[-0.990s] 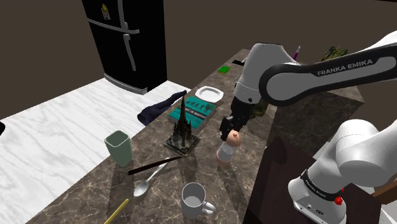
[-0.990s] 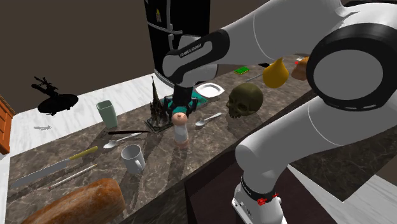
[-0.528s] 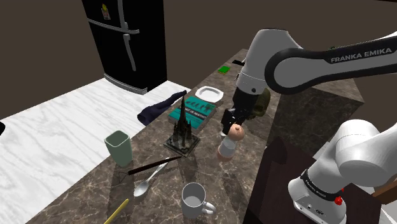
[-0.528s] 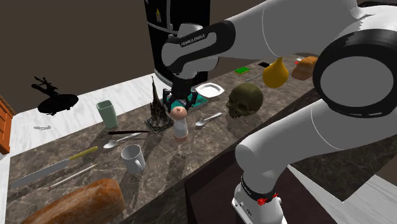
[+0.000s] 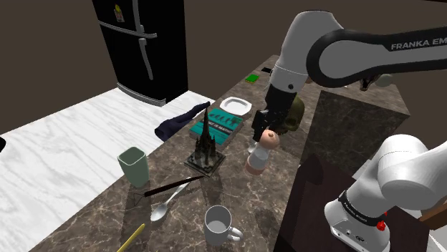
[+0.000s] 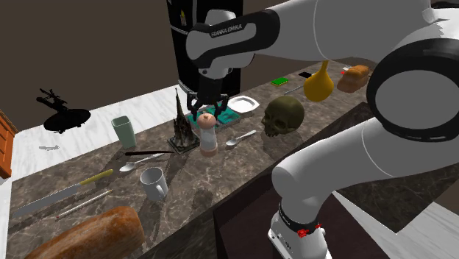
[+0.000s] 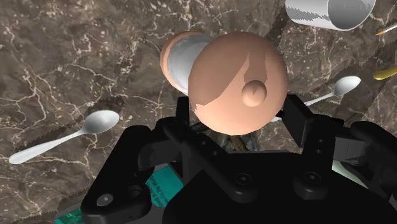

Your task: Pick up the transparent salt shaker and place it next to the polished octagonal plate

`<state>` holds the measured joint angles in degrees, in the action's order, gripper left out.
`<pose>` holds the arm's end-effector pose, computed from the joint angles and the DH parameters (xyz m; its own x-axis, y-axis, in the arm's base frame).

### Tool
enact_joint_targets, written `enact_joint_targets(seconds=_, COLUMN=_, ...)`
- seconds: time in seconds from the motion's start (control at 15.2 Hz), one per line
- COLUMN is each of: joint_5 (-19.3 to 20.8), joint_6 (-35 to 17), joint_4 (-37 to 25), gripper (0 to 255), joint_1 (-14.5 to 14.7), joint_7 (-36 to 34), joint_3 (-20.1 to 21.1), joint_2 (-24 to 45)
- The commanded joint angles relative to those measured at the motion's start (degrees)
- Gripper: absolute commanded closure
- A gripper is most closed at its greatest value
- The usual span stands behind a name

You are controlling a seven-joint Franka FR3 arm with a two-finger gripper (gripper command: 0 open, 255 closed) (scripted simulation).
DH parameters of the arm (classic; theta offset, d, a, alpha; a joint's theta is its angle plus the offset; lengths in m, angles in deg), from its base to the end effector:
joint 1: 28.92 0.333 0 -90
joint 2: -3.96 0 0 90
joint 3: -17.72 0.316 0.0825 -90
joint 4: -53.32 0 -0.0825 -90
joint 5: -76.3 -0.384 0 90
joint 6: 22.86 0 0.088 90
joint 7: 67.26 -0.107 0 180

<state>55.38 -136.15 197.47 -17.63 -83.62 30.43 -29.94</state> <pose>0.3353 0.1788 0.4793 0.9990 -0.0351 -0.0279 -0.0403 -0.9753 -0.2174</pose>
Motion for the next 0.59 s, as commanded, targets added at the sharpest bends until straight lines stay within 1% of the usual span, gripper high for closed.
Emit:
enact_joint_targets(seconds=0.0, joint_5=0.32, joint_6=1.74, joint_4=-1.43, gripper=255, joint_1=-0.10, joint_7=-0.37, joint_3=-0.23, joint_2=-0.32)
enact_joint_targets(seconds=0.53, joint_5=1.36, joint_6=7.88, joint_4=-7.05, gripper=255, joint_1=-0.42, joint_7=-1.70, joint_3=-1.03, joint_2=-0.93)
